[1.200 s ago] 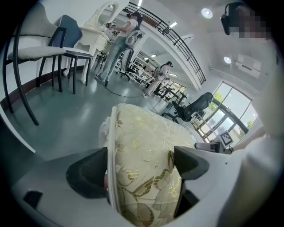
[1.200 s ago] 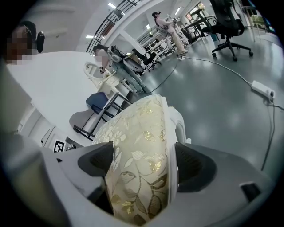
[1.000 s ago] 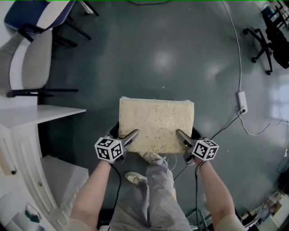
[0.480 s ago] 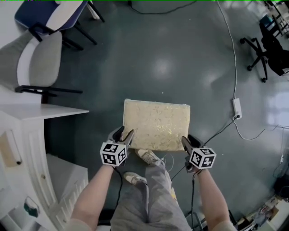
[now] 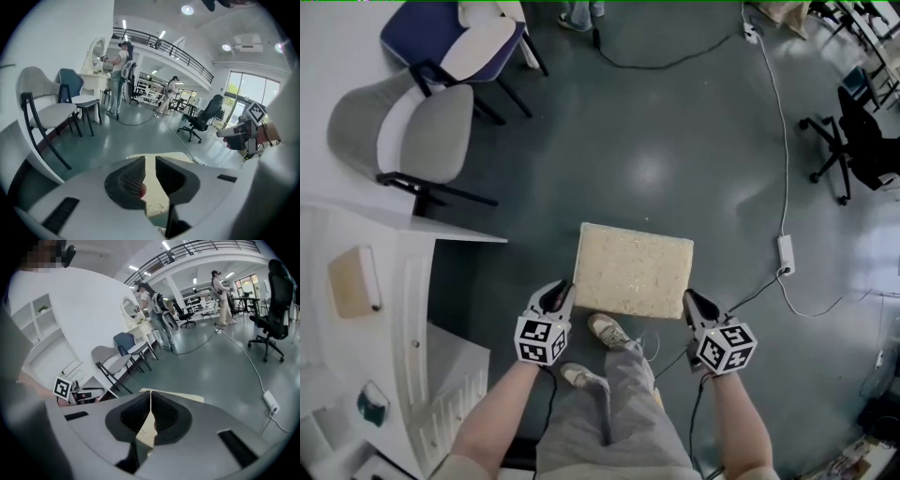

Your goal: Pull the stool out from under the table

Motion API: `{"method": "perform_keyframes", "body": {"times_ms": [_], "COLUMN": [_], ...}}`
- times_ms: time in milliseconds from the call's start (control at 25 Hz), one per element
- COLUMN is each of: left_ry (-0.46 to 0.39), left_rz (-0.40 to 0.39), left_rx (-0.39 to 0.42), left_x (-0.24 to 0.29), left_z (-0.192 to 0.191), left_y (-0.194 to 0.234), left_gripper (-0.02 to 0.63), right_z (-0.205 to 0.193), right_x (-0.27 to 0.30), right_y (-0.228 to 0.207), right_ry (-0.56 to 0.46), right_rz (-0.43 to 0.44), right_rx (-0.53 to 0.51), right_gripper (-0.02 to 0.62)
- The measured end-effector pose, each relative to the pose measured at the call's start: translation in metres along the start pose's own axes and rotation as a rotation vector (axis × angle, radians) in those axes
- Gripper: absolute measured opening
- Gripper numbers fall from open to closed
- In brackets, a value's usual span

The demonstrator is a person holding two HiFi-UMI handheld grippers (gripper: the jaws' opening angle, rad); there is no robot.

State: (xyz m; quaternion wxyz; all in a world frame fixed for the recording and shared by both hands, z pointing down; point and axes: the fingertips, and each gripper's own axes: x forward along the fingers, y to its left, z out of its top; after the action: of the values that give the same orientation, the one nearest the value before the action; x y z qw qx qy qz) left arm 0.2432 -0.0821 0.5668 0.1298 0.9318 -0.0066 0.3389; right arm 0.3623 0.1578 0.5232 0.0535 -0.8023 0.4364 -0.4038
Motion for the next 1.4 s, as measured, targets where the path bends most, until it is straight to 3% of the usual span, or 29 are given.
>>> {"method": "perform_keyframes", "body": {"times_ms": [160, 320, 520, 720, 880, 1040, 1400], "left_ry": [-0.070, -0.105, -0.181, -0.310, -0.372, -0.423, -0.477], "left_rz": [0.034, 0.076, 0.103, 0.131, 0.186, 0.227, 0.428], "left_rx": [0.028, -0.002, 0.002, -0.050, -0.073, -0.154, -0.127], "left_x": [-0.039, -0.080, -0.147, -0.220, -0.277, -0.331, -0.443], "left_z": [0.044, 0.075, 0.112, 0.147, 0.161, 0.167, 0.184], "left_y": [-0.006, -0.004, -0.012, -0.016, -0.014, -0.007, -0.005], "left_gripper": [0.062, 0.044, 0.038, 0.038, 0.038, 0.038, 0.038], "right_z": [0.053, 0.092, 0.123, 0.148, 0.168, 0.184, 0.198], "right_x": [-0.028, -0.049, -0.076, -0.096, -0.111, -0.126, -0.166], "right_y": [0.045, 0.091, 0.161, 0.226, 0.277, 0.324, 0.428], "right_ry": [-0.046, -0.086, -0.122, -0.164, -0.212, -0.256, -0.270], "right_rz": [0.052, 0.116, 0.244, 0.355, 0.411, 0.463, 0.672], "right_rx": [-0.111, -0.188, -0.270, -0.332, -0.415, -0.459, -0.525], "right_gripper": [0.023, 0.022, 0.021, 0.021, 0.021, 0.021, 0.021]}}
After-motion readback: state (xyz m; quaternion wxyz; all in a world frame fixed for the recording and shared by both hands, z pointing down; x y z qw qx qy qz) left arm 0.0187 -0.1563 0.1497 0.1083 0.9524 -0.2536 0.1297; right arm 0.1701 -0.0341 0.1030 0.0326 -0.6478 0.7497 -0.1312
